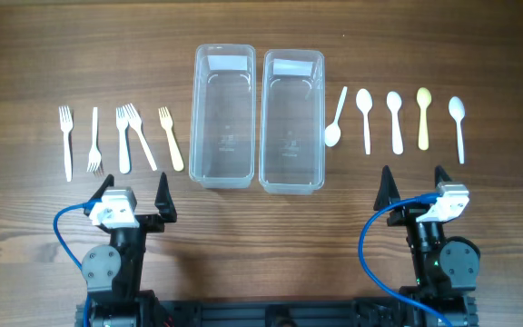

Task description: Pack container

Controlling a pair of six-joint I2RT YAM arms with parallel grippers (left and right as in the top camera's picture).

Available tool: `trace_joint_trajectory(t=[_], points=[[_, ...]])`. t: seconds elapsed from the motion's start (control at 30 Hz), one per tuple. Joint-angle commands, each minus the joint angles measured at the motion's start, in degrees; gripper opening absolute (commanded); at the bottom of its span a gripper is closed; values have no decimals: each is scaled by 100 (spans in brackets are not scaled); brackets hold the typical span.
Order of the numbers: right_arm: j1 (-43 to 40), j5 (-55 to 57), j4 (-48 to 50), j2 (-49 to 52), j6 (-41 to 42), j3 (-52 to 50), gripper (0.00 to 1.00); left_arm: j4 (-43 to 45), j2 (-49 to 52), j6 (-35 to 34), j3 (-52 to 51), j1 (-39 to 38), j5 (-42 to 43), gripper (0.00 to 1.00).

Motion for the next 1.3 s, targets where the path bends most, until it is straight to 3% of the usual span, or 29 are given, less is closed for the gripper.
trace_joint_trajectory(t=[0.0, 0.2, 0.33, 0.43, 0.63, 0.93, 1.13, 1.27], points=[[-24, -90, 11, 2, 13, -26, 100, 31, -35, 109, -66, -42, 90, 100], [-24, 164, 31, 2, -177, -26, 100, 31, -35, 109, -66, -42, 90, 100], [-24, -688, 195, 9, -245, 50, 100, 31, -35, 109, -66, -42, 90, 100], [-24, -474, -109, 431, -192, 660, 100, 31, -35, 109, -66, -42, 90, 100], [-24, -146, -763, 3165, -636, 2918, 100, 31, -35, 109, -66, -42, 90, 100], [-24, -728, -4151, 8402, -1163, 8078, 100, 31, -35, 109, -66, -42, 90, 100], [-24, -726, -4277, 9862, -1226, 8762, 100, 31, -35, 109, -66, -42, 90, 100], [-24, 63, -4332, 10336, -1499, 8734, 100, 31, -35, 109, -66, -42, 90, 100]])
